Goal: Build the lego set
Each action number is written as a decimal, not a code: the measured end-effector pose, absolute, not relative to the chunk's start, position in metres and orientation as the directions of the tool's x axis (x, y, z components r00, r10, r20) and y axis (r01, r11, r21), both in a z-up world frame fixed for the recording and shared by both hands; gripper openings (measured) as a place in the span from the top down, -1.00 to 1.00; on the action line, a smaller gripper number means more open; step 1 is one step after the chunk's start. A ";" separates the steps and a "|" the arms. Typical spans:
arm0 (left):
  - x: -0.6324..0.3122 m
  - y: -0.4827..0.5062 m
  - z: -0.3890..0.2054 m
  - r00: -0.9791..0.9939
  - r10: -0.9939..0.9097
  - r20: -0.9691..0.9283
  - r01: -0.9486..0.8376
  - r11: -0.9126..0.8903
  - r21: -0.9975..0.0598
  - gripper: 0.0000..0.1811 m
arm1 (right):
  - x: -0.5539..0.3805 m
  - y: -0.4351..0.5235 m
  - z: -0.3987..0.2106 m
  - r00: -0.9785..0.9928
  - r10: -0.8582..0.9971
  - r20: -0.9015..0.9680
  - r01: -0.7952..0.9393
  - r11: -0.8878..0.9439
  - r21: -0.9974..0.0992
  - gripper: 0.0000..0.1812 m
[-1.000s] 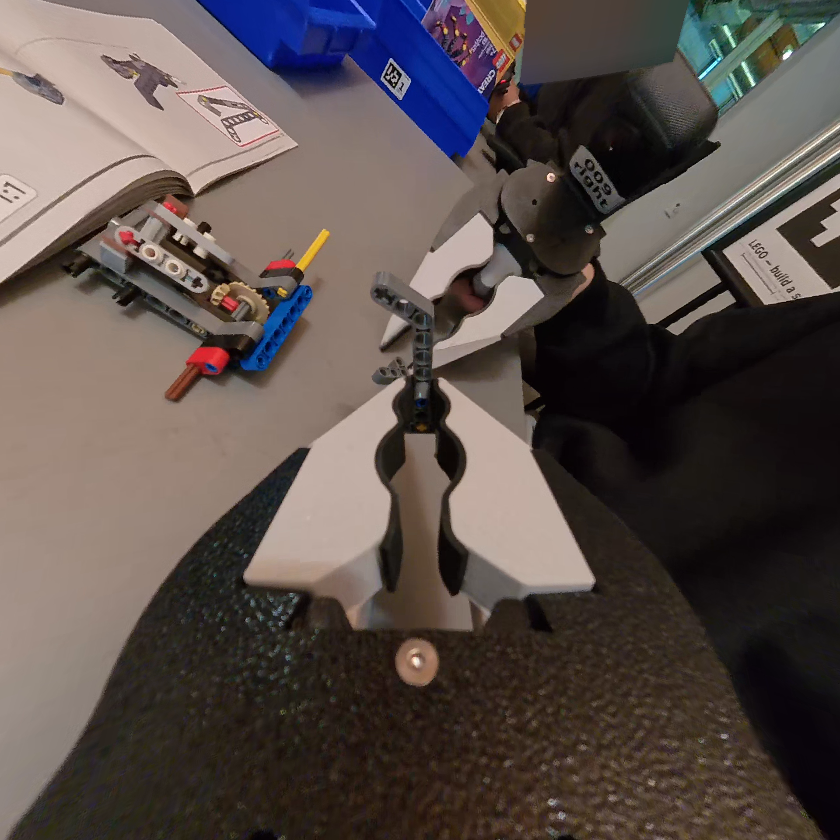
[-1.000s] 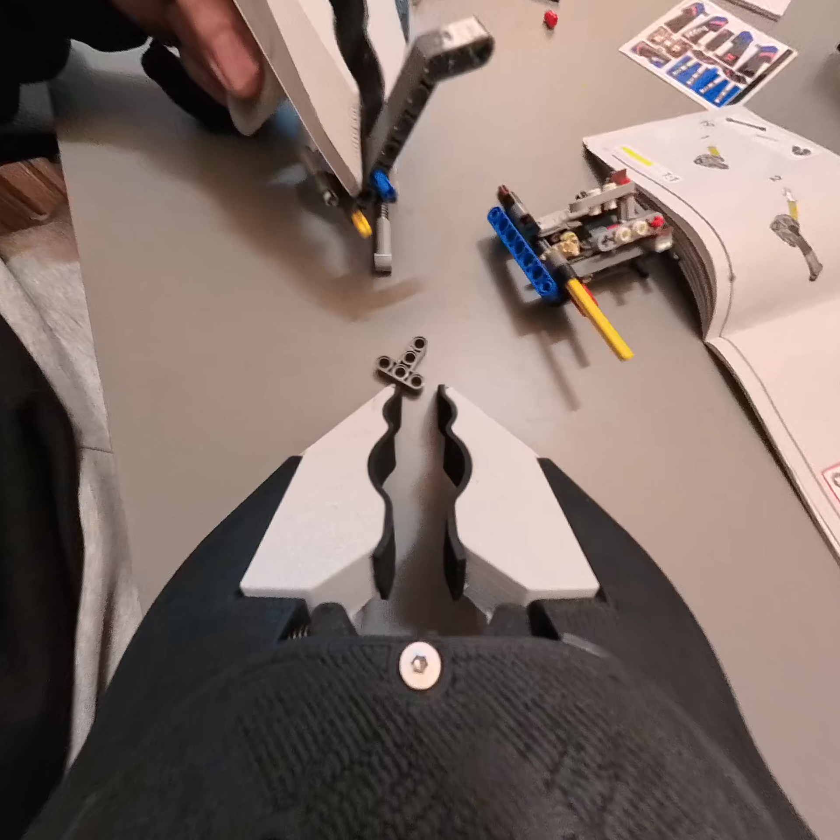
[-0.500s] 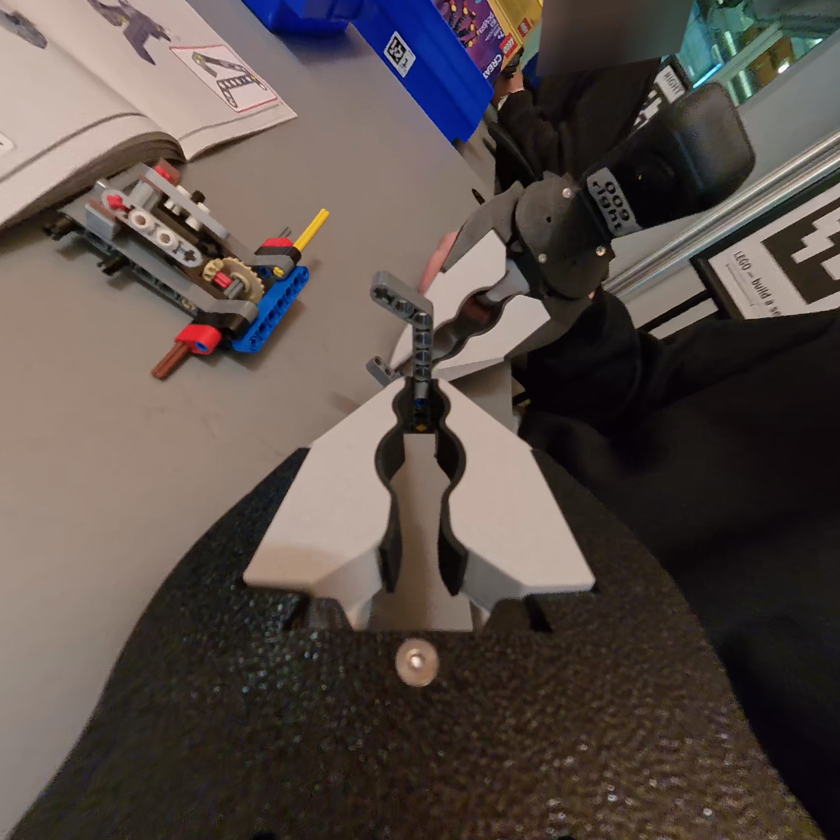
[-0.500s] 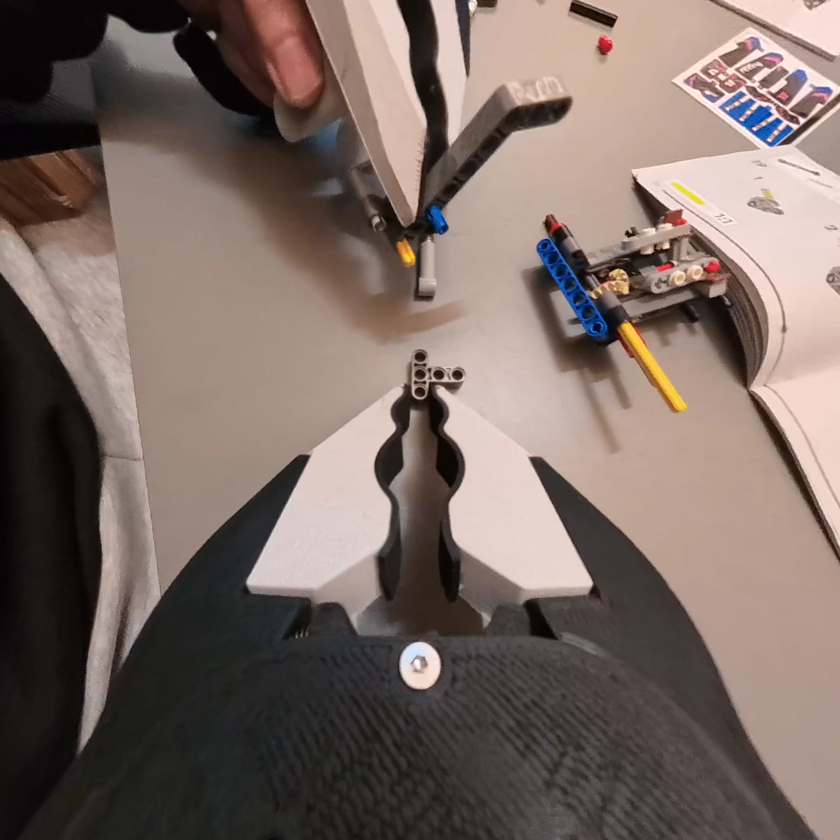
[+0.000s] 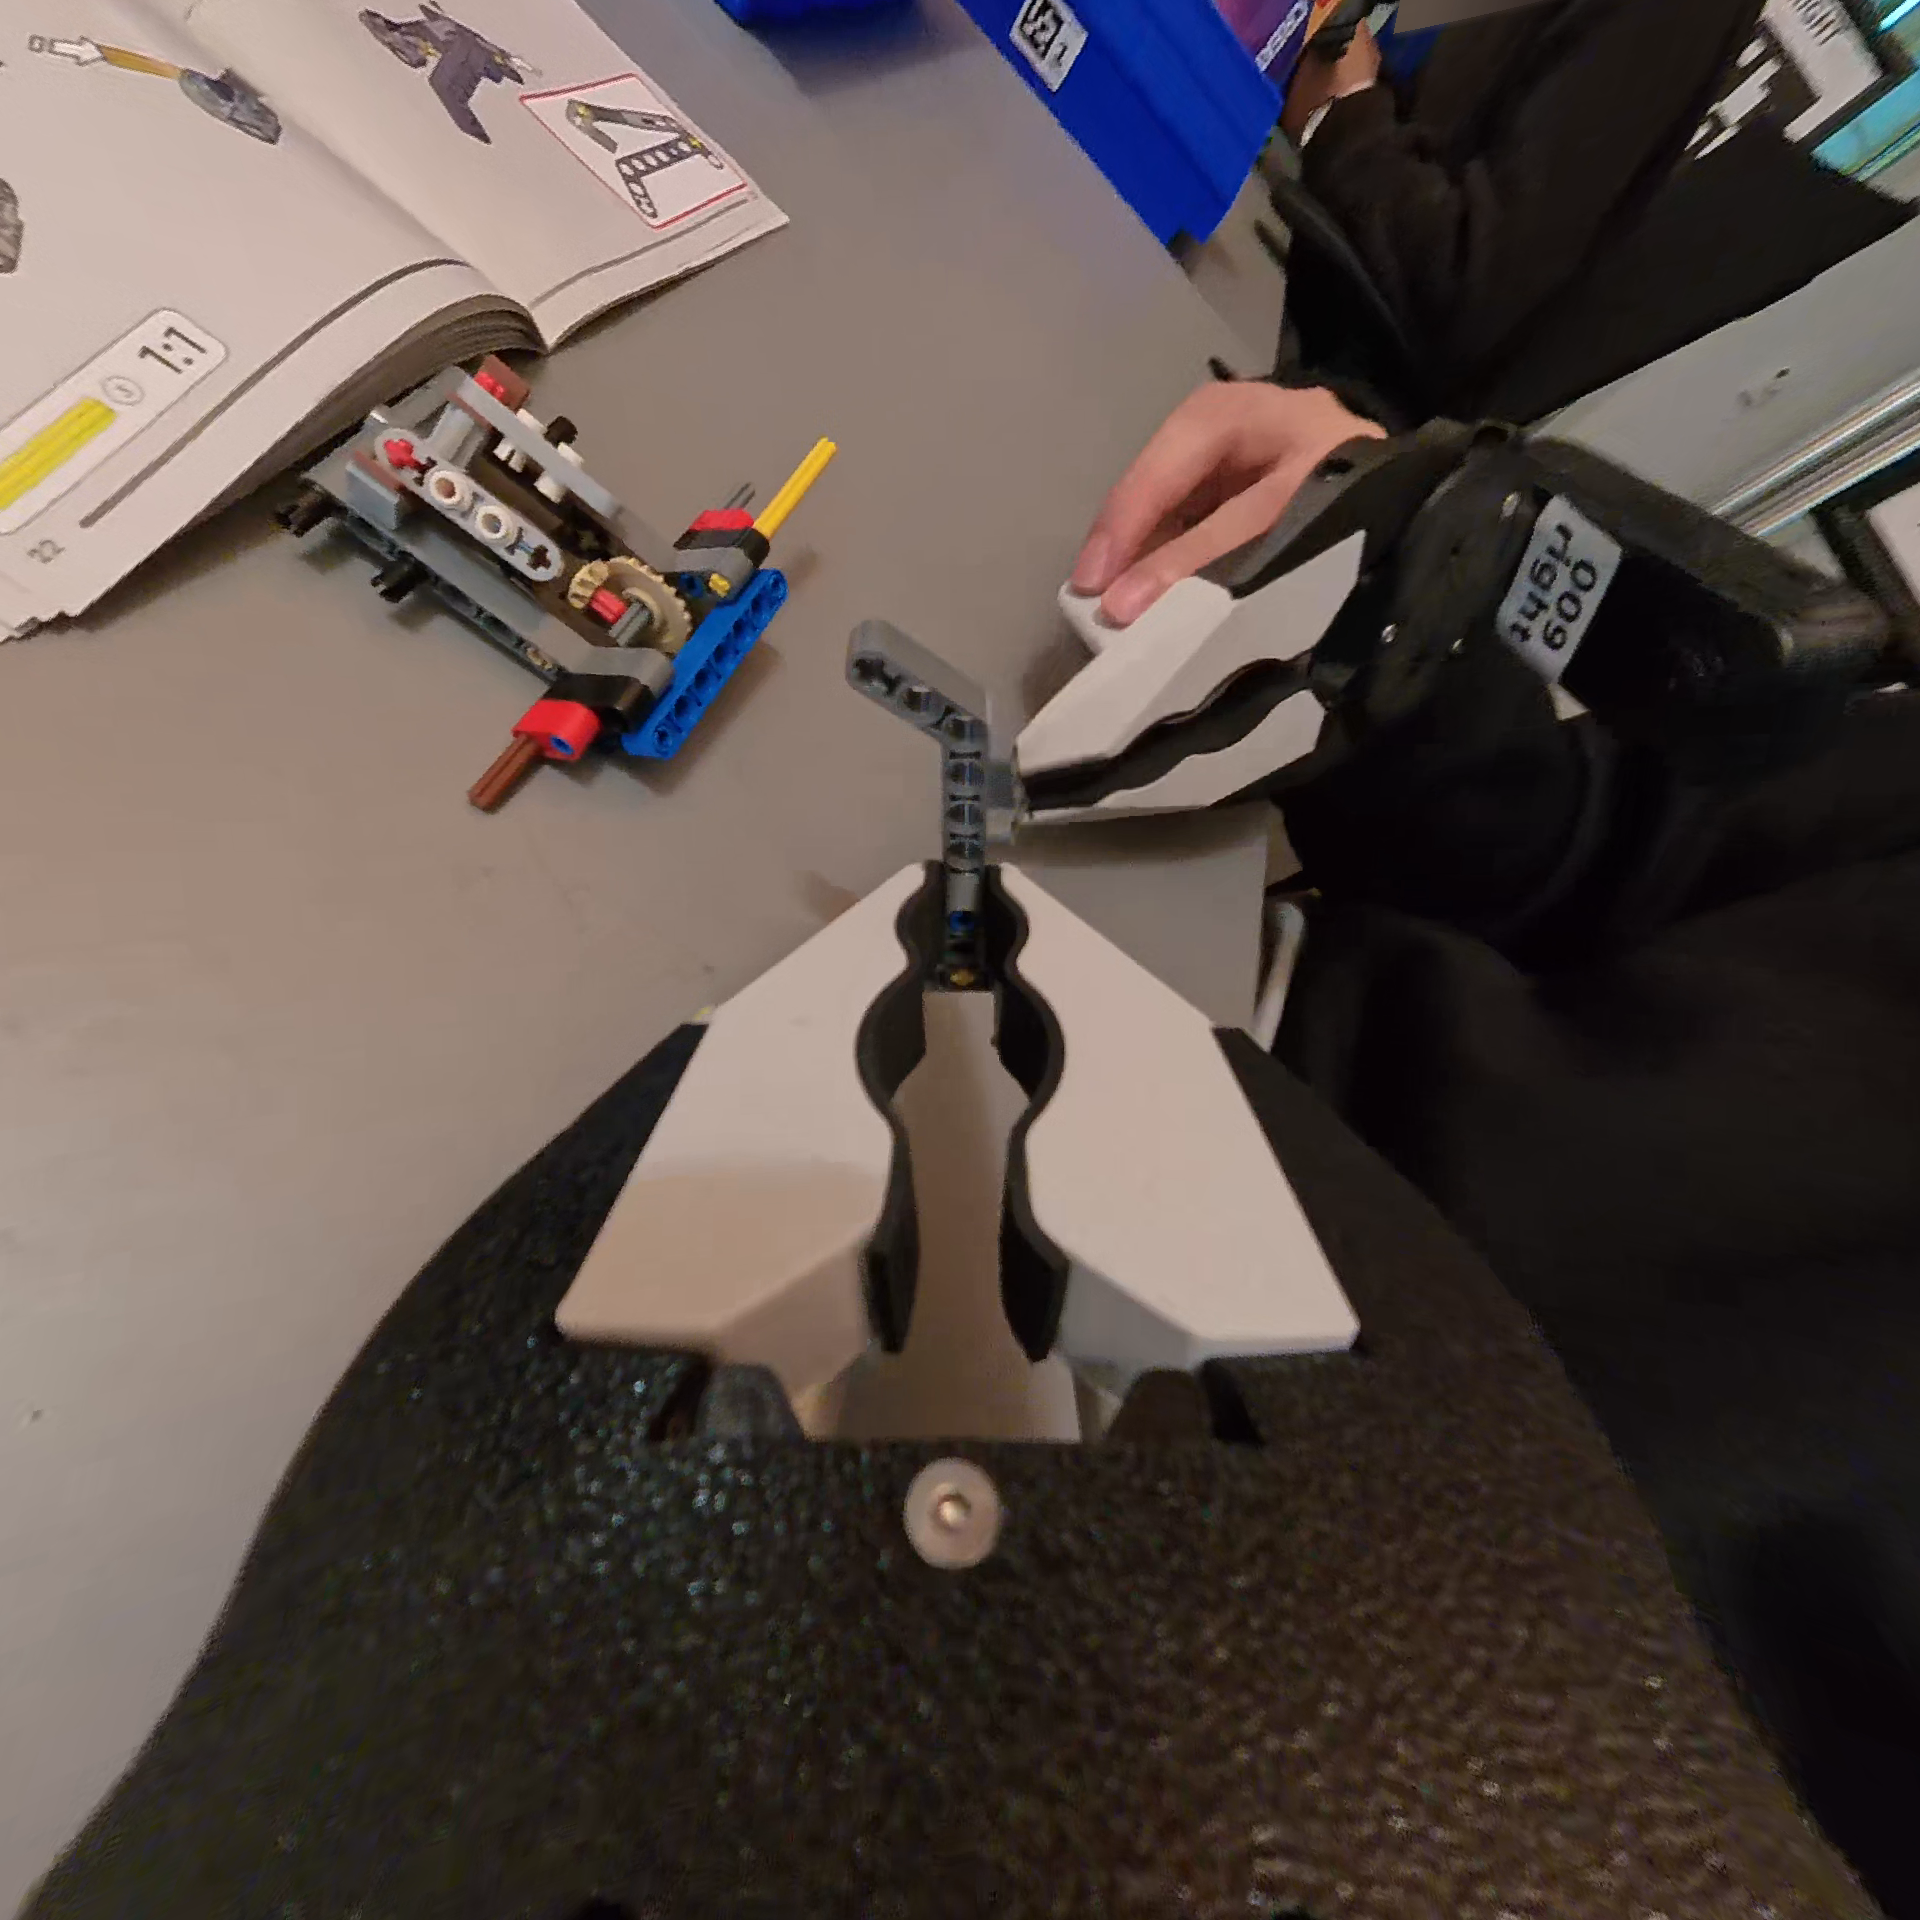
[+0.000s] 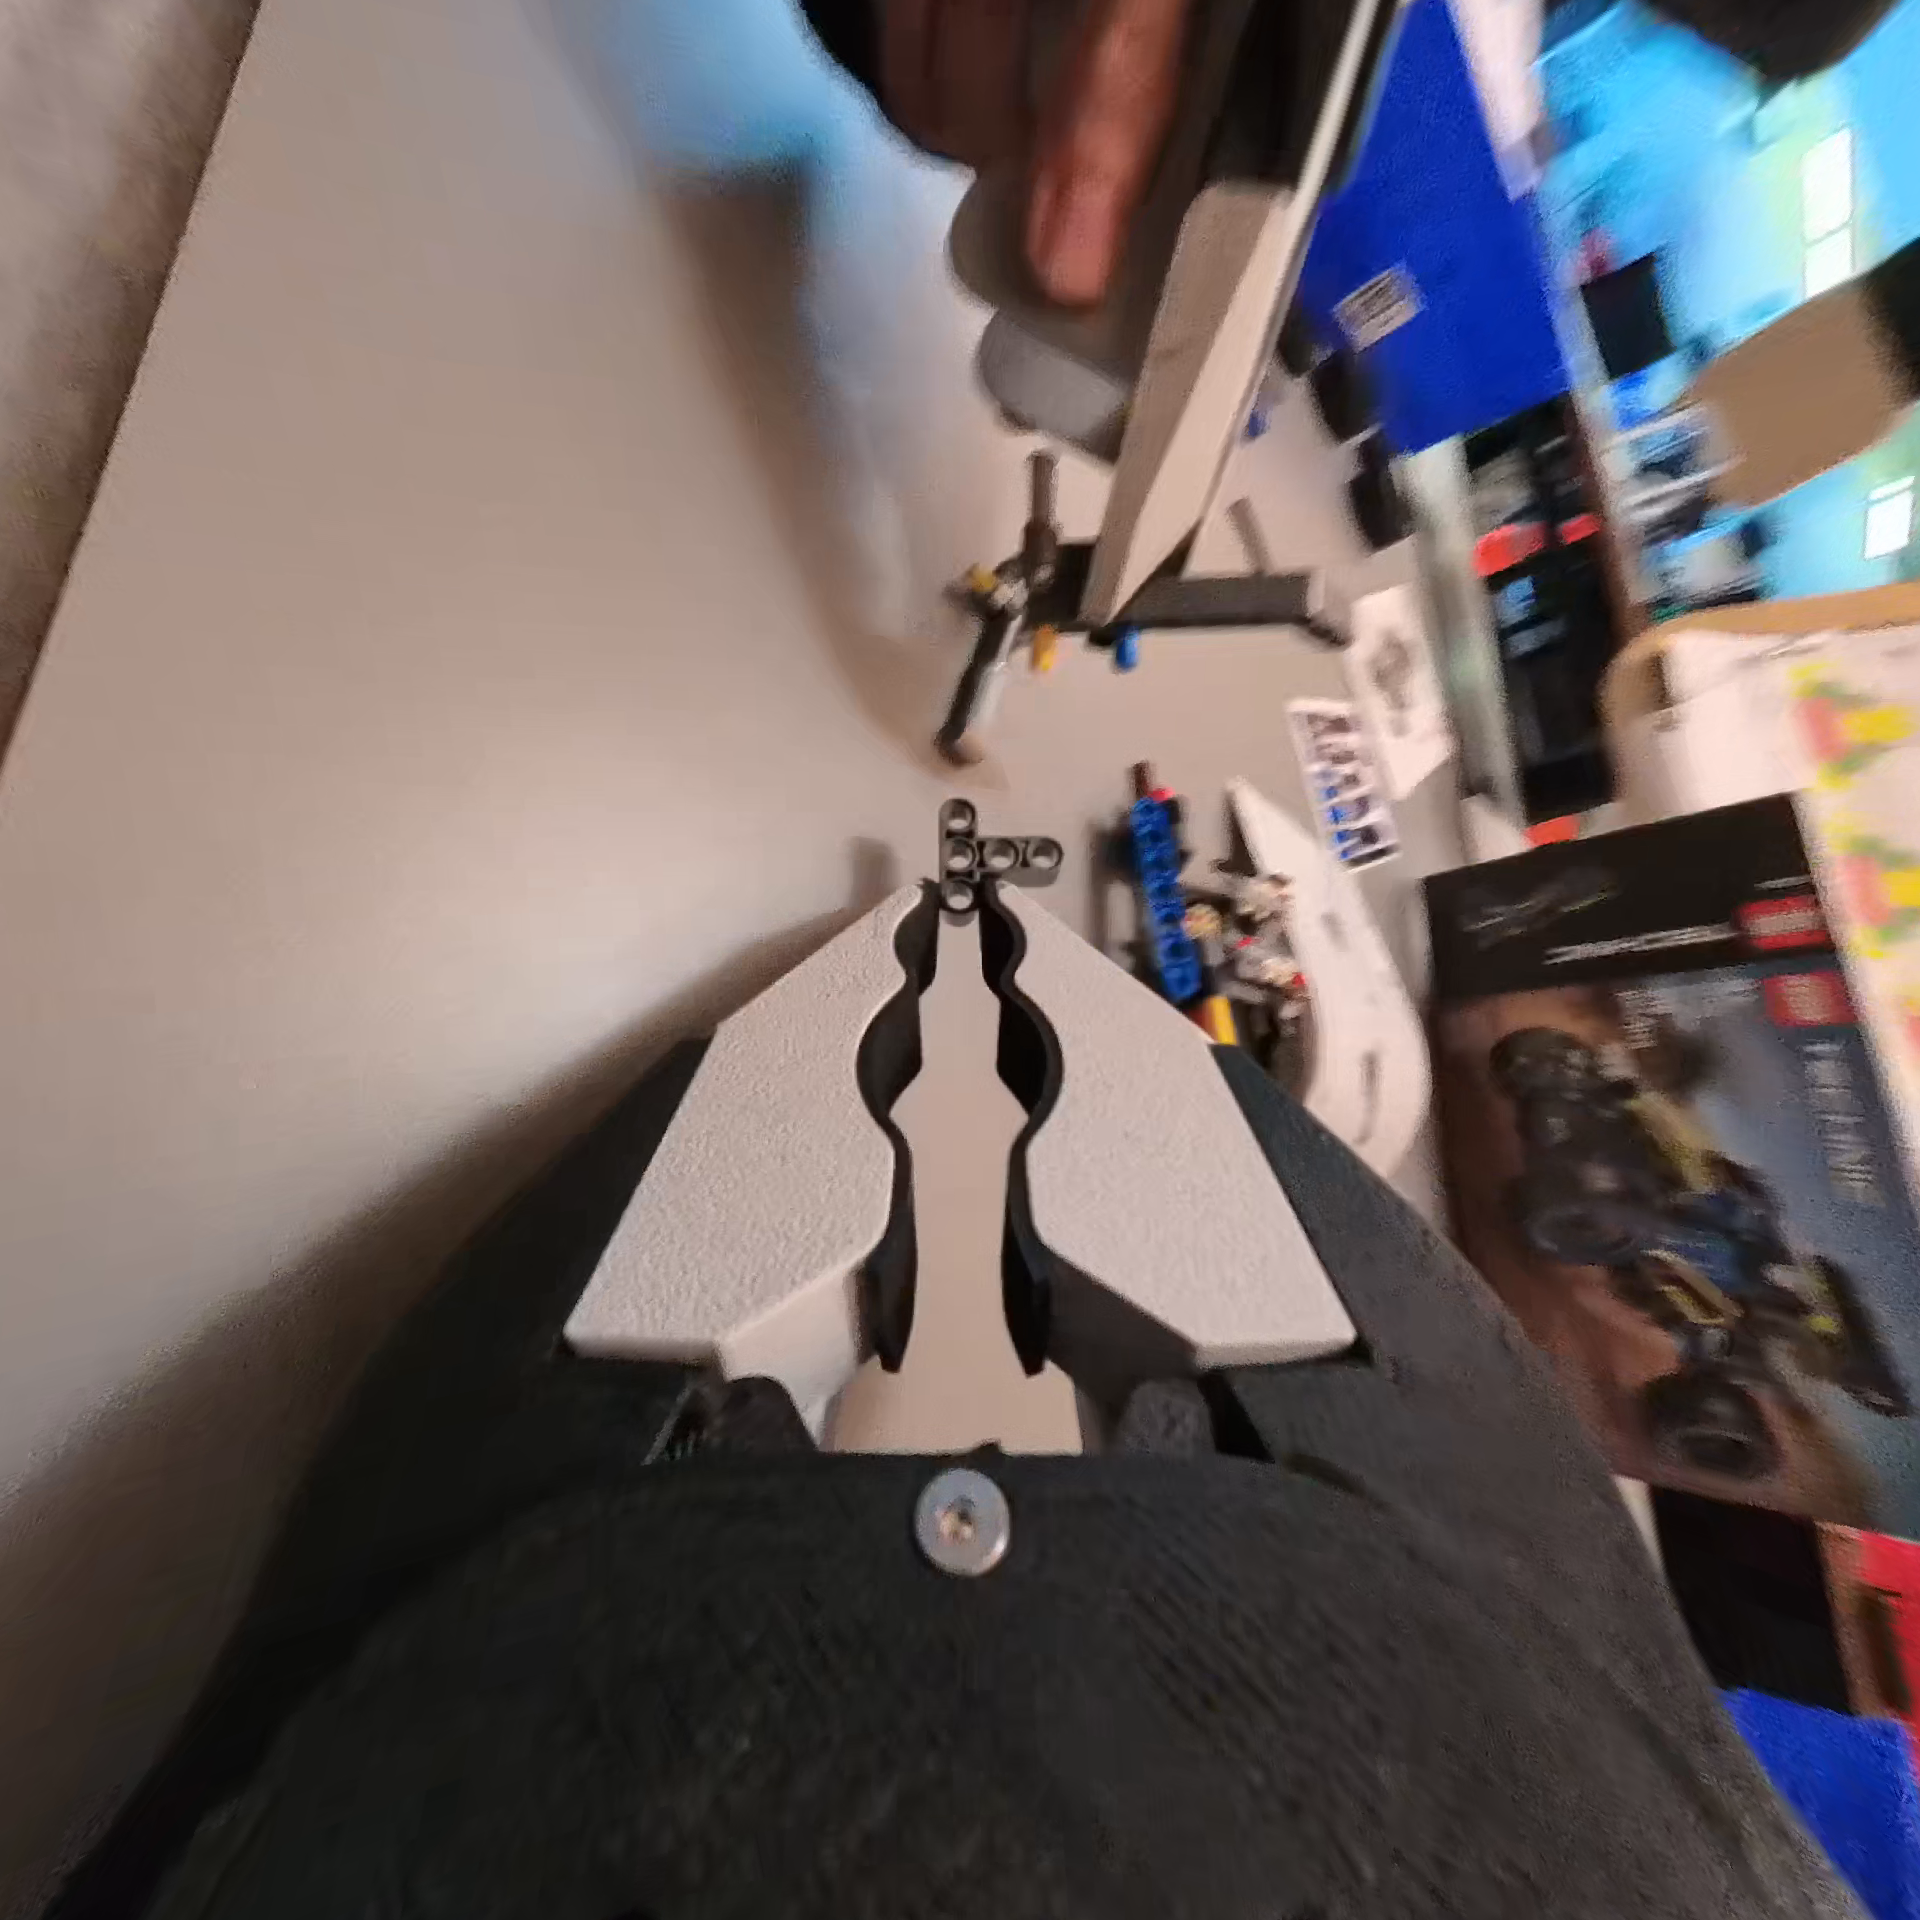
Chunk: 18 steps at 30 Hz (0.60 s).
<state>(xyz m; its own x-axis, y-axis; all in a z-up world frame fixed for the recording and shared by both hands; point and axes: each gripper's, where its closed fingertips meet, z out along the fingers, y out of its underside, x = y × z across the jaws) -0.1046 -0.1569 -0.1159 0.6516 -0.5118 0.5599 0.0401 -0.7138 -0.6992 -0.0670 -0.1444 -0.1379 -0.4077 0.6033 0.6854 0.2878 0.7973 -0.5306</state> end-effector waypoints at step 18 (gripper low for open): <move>-0.101 -0.166 -0.113 0.643 -0.553 0.531 0.035 -0.670 -0.741 0.95 | -0.058 -0.155 -0.142 -0.502 0.830 0.244 0.579 0.532 -0.617 0.85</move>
